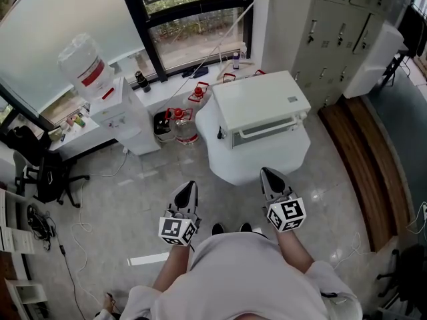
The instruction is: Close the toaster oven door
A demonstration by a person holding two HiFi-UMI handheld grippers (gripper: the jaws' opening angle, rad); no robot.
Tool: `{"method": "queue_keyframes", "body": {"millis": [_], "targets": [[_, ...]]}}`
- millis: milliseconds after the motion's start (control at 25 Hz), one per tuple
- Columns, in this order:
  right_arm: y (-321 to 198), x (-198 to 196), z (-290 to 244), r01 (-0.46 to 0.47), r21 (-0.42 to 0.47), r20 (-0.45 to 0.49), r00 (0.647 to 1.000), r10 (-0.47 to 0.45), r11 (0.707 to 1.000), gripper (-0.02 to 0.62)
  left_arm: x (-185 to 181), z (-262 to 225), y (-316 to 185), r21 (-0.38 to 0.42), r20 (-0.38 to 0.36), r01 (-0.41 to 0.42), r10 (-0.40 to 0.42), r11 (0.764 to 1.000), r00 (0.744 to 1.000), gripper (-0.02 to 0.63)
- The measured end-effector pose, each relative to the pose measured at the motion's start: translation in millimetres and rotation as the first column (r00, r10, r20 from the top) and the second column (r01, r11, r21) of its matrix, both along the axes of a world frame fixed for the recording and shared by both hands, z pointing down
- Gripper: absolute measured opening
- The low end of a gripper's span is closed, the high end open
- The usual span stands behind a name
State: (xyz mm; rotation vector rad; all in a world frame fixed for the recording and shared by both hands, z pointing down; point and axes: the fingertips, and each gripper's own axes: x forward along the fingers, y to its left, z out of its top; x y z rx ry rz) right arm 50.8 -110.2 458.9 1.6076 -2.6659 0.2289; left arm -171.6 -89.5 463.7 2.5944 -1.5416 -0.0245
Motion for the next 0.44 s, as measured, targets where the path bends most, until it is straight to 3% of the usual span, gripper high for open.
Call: {"method": "queue_keyframes", "body": {"millis": [440], "targets": [[8.8, -7.1, -7.7, -0.011, 0.001, 0.005, 1.000, 0.011, 1.000, 0.005, -6.8, -5.2, 5.7, 0.003, -0.001, -0.012, 0.012, 1.000, 1.000, 0.020]]}}
